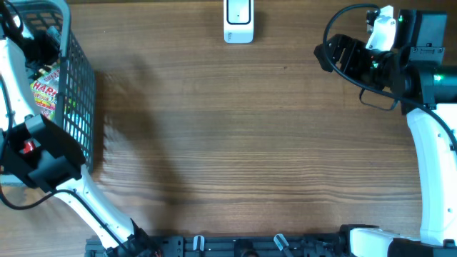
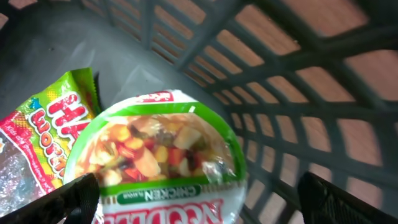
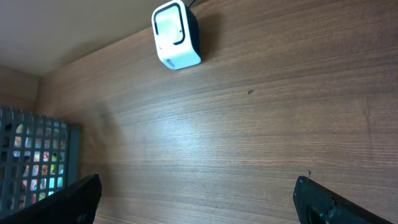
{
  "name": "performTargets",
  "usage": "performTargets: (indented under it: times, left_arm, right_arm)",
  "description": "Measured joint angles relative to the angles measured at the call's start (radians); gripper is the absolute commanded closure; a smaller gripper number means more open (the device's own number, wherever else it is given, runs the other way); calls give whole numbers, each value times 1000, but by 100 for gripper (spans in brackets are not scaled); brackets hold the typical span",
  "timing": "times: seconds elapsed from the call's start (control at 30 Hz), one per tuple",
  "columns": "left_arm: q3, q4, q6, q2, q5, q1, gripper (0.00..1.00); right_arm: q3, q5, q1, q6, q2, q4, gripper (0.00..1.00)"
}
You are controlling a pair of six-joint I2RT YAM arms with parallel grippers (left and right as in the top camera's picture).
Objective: Scan the item barcode
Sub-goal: 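Lower the left gripper into the basket and grasp the Nissin cup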
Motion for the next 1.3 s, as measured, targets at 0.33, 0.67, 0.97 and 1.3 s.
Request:
performTargets:
  times: [0.33, 0.67, 0.97, 1.3]
  left_arm:
    - [1, 1, 4, 9, -43, -1, 0]
    - [1, -30, 2, 16, -123, -1, 0]
    - [0, -5, -2, 18, -118, -1, 0]
    - [0, -11, -17, 3, -116, -1, 0]
  right_arm:
    - [0, 0, 0, 0, 0, 0, 0]
    - [0, 0, 0, 0, 0, 0, 0]
    - [0, 0, 0, 0, 0, 0, 0]
    - [0, 0, 0, 0, 0, 0, 0]
